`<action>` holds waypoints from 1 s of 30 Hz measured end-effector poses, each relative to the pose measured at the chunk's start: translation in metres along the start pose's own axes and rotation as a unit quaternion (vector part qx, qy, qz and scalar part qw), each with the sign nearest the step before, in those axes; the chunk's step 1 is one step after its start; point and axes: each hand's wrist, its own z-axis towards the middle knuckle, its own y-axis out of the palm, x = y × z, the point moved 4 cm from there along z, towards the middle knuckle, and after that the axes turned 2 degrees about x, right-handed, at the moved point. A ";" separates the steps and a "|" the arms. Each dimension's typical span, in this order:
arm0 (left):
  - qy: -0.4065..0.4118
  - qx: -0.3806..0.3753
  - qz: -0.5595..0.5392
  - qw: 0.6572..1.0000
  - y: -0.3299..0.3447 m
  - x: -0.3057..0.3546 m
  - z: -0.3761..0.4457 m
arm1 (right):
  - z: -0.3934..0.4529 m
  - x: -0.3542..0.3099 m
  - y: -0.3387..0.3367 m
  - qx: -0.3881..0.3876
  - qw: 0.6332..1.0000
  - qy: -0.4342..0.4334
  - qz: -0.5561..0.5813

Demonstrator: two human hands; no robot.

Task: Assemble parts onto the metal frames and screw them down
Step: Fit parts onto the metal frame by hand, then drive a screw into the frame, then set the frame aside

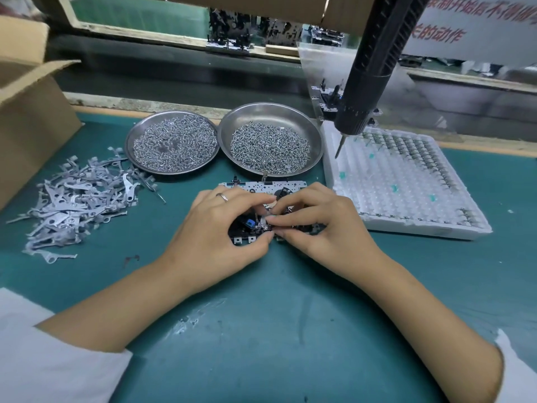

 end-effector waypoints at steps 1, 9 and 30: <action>-0.006 0.003 -0.009 1.000 0.000 -0.001 0.001 | 0.000 0.000 0.000 0.000 1.000 -0.001 0.000; -0.001 0.012 -0.003 1.000 0.004 -0.001 0.001 | -0.001 -0.004 -0.004 0.025 0.999 -0.018 -0.020; -0.040 0.022 -0.085 0.995 0.002 -0.004 0.005 | 0.085 -0.038 -0.047 0.315 0.887 0.022 0.337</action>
